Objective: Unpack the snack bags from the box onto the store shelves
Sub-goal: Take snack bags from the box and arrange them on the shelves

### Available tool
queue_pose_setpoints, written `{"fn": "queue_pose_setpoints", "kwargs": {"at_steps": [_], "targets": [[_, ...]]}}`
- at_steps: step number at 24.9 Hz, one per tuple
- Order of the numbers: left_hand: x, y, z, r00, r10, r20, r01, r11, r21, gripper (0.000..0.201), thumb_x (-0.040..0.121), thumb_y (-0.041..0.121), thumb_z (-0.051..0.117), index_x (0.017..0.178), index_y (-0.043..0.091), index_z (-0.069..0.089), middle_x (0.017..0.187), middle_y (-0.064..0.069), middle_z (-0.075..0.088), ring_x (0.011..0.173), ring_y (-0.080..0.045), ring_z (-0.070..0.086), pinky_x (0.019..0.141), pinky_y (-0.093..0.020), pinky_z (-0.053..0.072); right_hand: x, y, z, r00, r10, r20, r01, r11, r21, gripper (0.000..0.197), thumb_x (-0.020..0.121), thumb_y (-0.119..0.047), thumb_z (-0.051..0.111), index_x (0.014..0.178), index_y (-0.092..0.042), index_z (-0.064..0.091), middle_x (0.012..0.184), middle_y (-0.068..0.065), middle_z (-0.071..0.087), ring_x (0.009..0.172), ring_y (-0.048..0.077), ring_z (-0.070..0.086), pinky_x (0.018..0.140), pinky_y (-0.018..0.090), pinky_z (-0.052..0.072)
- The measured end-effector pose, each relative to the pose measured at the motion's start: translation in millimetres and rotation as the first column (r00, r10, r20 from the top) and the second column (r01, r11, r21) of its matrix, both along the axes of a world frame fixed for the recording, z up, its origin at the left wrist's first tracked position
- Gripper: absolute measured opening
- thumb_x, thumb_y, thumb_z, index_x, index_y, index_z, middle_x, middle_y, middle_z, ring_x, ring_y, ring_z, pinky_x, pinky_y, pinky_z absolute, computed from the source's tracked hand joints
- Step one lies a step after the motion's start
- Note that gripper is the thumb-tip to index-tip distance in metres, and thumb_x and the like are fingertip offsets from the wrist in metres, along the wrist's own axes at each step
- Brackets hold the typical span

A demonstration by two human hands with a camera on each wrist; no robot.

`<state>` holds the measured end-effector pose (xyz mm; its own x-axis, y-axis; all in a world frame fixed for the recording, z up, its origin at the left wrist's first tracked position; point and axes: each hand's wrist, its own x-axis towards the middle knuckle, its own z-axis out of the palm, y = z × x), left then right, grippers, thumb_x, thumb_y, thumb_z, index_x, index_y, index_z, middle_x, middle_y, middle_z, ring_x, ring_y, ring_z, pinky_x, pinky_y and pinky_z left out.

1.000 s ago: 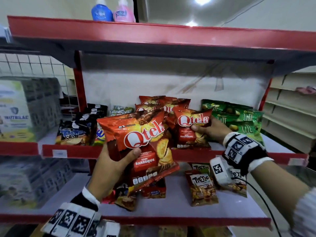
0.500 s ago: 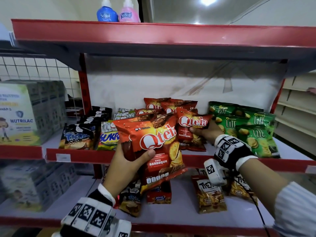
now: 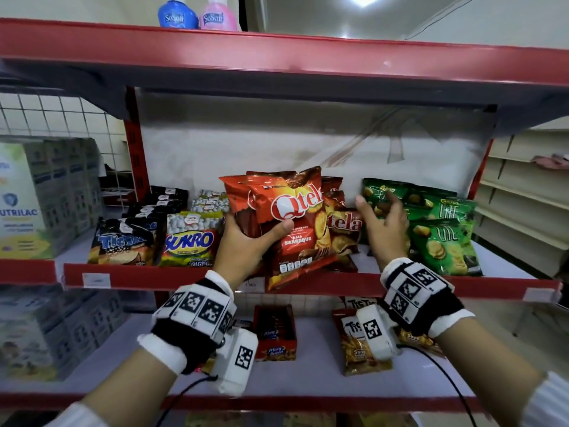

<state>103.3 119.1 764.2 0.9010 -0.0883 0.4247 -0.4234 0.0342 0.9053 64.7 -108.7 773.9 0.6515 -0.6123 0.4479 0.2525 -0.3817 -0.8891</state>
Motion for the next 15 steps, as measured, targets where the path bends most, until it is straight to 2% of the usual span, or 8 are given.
{"fn": "queue_pose_setpoints", "kwargs": {"at_steps": [2,3,5,6,8,11,13,15], "targets": [[2.8,-6.2,1.1,1.000,-0.010,-0.011,0.010,1.000,0.029,0.119,0.033,0.069,0.080,0.134,0.022,0.041,0.125,0.006,0.061,0.111,-0.013,0.060,0.100,-0.041,0.048,-10.6,15.5,6.7,0.978,0.209,-0.010,-0.209,0.977,-0.050,0.085,0.058,-0.076,0.064,0.132,-0.038,0.044,0.140,0.003,0.037,0.133,0.025,0.036,0.107,0.049,0.037],[4.2,-9.2,0.6,1.000,-0.014,-0.011,0.014,0.999,0.037,0.121,0.032,0.070,0.080,0.135,0.022,0.040,0.126,0.005,0.060,0.112,-0.014,0.060,0.100,-0.043,0.048,-14.2,21.4,8.8,0.964,0.258,-0.065,-0.264,0.957,-0.122,0.084,0.053,-0.078,0.064,0.127,-0.044,0.046,0.139,0.001,0.034,0.133,0.025,0.034,0.106,0.049,0.039],[6.5,-13.6,-1.2,1.000,-0.021,-0.001,0.021,0.999,0.050,0.125,0.031,0.072,0.079,0.138,0.023,0.036,0.129,0.003,0.058,0.115,-0.016,0.058,0.101,-0.043,0.047,-16.5,25.7,11.4,0.949,0.267,-0.165,-0.301,0.925,-0.232,0.082,0.049,-0.072,0.070,0.125,-0.053,0.043,0.140,-0.002,0.026,0.136,0.024,0.026,0.109,0.047,0.036],[7.7,-14.6,-1.6,0.999,-0.031,0.006,0.031,0.997,0.064,0.128,0.031,0.074,0.078,0.140,0.024,0.034,0.132,0.003,0.057,0.117,-0.016,0.057,0.102,-0.043,0.046,-16.0,25.3,12.6,0.943,0.268,-0.199,-0.312,0.920,-0.238,0.086,0.049,-0.065,0.074,0.127,-0.052,0.042,0.143,-0.003,0.023,0.138,0.023,0.025,0.111,0.046,0.034],[9.5,-16.4,-1.5,0.997,-0.082,0.015,0.079,0.990,0.113,0.134,0.029,0.081,0.071,0.143,0.025,0.027,0.136,0.001,0.053,0.123,-0.019,0.053,0.105,-0.041,0.043,-13.9,19.0,11.2,0.936,0.252,-0.247,-0.307,0.927,-0.216,0.095,0.046,-0.059,0.078,0.134,-0.039,0.046,0.148,-0.002,0.020,0.138,0.022,0.027,0.112,0.046,0.035],[14.1,-15.1,-1.4,0.994,-0.109,0.031,0.100,0.972,0.213,0.144,0.027,0.094,0.055,0.146,0.020,0.023,0.140,-0.001,0.048,0.127,-0.018,0.047,0.107,-0.032,0.036,-12.3,7.3,3.6,0.942,0.186,-0.279,-0.251,0.943,-0.217,0.097,0.043,-0.061,0.078,0.130,-0.028,0.054,0.147,0.001,0.023,0.136,0.024,0.033,0.111,0.045,0.035],[18.6,-12.3,-2.9,0.994,-0.097,0.041,0.085,0.971,0.223,0.136,0.036,0.091,0.057,0.147,0.019,0.024,0.142,0.001,0.046,0.130,-0.017,0.044,0.110,-0.032,0.032,-11.6,0.7,-2.0,0.953,0.186,-0.241,-0.230,0.959,-0.167,0.089,0.043,-0.059,0.079,0.123,-0.029,0.055,0.143,0.003,0.026,0.132,0.024,0.038,0.111,0.044,0.036],[24.5,-10.1,-6.5,0.997,-0.069,0.028,0.062,0.977,0.203,0.115,0.050,0.074,0.067,0.145,0.020,0.030,0.141,0.000,0.049,0.130,-0.018,0.046,0.111,-0.038,0.035,-9.1,-5.1,-6.6,0.964,0.195,-0.179,-0.210,0.975,-0.072,0.082,0.046,-0.053,0.083,0.119,-0.031,0.052,0.141,0.004,0.030,0.127,0.025,0.043,0.106,0.044,0.042]]}}
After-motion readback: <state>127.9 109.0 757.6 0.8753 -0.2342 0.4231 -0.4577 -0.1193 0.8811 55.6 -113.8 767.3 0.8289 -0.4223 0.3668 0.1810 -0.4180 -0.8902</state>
